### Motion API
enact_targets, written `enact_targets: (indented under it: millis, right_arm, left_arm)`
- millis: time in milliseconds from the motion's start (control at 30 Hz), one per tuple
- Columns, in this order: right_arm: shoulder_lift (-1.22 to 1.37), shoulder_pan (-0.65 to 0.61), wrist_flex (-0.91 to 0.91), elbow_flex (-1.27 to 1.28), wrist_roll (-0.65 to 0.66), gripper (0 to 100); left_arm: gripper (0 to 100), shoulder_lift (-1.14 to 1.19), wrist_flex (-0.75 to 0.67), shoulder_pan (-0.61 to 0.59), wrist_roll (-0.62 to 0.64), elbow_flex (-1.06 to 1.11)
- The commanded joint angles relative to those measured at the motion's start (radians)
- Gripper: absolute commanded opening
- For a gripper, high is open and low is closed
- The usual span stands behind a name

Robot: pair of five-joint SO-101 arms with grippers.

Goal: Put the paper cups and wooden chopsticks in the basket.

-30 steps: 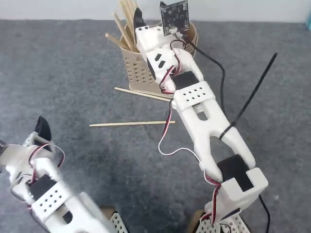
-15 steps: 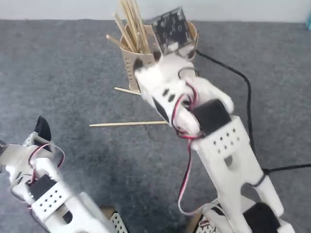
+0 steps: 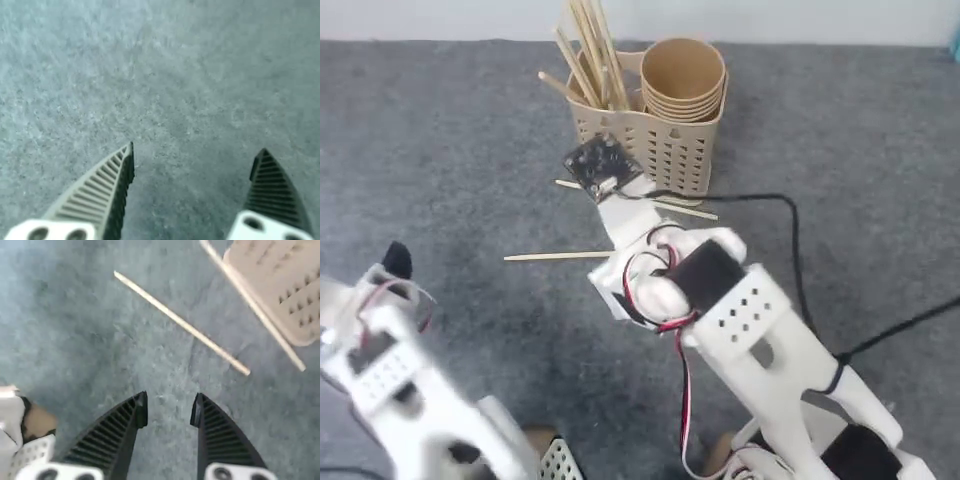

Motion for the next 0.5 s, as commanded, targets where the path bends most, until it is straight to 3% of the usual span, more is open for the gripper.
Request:
enact_targets:
  millis: [0,200,467]
  right_arm:
    - [-0.022,-0.008,-0.147,0.097,0.037,14.7]
    - [0.124,0.002,-0.392,0.207,0.167,14.7]
    - [0.484,0.007,-0.533,0.058,0.33,14.7]
  left_arm:
    - [35,0.391,-0.025,-0.049,0.041,-0.266]
    - [35,0.641,0.103,-0.069,0.064,-0.479]
    - [35,0.666,0.121,-0.064,0.064,-0.504]
